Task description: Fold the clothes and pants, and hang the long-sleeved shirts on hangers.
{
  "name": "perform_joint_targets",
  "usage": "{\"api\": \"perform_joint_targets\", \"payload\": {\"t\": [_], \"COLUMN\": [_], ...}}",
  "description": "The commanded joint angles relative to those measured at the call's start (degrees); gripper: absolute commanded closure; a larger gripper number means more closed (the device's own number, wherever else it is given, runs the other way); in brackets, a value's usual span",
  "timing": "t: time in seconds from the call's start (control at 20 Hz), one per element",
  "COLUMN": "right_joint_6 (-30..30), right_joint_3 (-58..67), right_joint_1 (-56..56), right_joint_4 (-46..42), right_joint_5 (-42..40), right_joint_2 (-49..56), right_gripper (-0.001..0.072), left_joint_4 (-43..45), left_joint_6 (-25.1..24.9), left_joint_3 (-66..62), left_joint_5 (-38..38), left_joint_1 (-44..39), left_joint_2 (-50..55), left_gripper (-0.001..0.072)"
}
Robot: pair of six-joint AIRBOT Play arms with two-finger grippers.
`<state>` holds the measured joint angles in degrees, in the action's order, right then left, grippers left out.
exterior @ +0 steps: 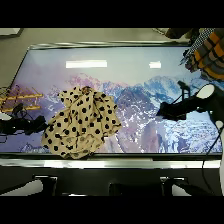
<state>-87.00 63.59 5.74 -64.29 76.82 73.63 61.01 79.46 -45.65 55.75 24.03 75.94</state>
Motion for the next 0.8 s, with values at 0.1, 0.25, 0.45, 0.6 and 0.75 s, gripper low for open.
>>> {"api": "perform_joint_targets", "payload": {"t": [0.1, 0.25, 0.45, 0.6, 0.75], "right_joint_6": [3.2, 3.0, 4.7, 5.0, 5.0], "right_joint_3": [-4.6, -4.6, -4.6, -4.6, -4.5], "right_joint_1": [-14.2, -25.0, -34.0, -38.6, -41.0], "right_joint_4": [9.5, 15.6, 25.4, 28.6, 31.7], "right_joint_5": [-5.3, -12.6, -17.4, -21.8, -25.6], "right_joint_2": [6.4, 11.4, 16.3, 17.4, 18.4], "right_gripper": [0.009, 0.0047, 0.0046, 0.0047, 0.0053], "left_joint_4": [-0.2, -0.2, -0.2, -0.2, -0.2], "left_joint_6": [0.0, 0.0, 0.0, 0.0, 0.0], "left_joint_3": [0.0, 0.0, 0.0, 0.0, 0.0], "left_joint_5": [0.2, 0.2, 0.2, 0.2, 0.2], "left_joint_1": [-3.4, -3.5, -3.5, -3.5, -3.5], "left_joint_2": [0.8, 0.8, 0.8, 0.8, 0.8], "left_gripper": [0.0688, 0.0688, 0.0688, 0.0688, 0.0688]}}
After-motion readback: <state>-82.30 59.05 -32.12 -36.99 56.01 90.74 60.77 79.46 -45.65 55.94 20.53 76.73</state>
